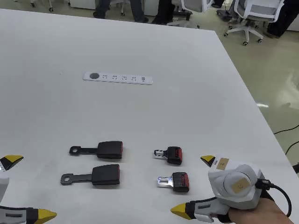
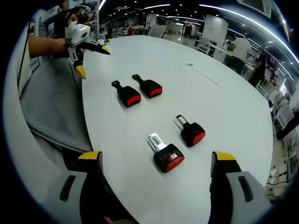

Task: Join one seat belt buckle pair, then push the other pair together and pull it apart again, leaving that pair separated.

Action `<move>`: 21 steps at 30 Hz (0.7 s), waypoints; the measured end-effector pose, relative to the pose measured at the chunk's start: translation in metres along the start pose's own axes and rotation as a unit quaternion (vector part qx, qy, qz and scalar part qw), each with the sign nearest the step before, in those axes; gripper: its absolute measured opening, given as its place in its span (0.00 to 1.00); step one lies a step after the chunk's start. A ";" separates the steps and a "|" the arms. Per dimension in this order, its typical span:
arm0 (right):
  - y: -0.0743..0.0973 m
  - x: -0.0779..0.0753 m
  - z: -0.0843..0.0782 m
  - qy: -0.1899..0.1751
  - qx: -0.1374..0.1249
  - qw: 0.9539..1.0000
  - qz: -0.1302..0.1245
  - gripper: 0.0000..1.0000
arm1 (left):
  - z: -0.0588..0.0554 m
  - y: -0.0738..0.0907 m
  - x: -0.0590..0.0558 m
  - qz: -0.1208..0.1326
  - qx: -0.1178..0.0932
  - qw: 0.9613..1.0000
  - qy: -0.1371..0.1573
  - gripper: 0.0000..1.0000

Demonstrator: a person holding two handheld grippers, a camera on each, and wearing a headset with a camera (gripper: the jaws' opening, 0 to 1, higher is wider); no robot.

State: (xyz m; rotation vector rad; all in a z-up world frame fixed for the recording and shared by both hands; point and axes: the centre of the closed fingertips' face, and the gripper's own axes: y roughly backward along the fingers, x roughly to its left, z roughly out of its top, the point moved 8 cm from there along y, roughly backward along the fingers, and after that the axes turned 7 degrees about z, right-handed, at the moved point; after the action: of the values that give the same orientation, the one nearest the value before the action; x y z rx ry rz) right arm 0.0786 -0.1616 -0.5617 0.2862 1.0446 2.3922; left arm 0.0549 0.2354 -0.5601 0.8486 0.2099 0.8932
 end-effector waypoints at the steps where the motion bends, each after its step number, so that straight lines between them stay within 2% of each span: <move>1: 0.000 0.000 0.000 -0.003 -0.001 1.000 0.000 0.99 | 0.000 0.000 0.000 0.000 0.000 1.000 0.000 1.00; 6: 0.001 0.003 -0.001 -0.018 -0.009 1.000 0.001 0.99 | -0.001 0.000 0.001 0.002 -0.002 1.000 0.003 1.00; 14: 0.010 -0.001 -0.002 -0.038 -0.026 0.999 -0.016 1.00 | -0.004 0.003 0.002 0.005 -0.002 1.000 0.016 1.00; 21: 0.011 0.000 0.000 -0.040 -0.025 0.999 -0.013 1.00 | -0.007 0.004 0.000 0.005 0.002 1.000 0.023 1.00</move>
State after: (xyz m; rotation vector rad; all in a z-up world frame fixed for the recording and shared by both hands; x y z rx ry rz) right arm 0.0744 -0.1686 -0.5537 0.3446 0.9450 2.3595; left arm 0.0493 0.2402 -0.5617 0.8329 0.2484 0.9221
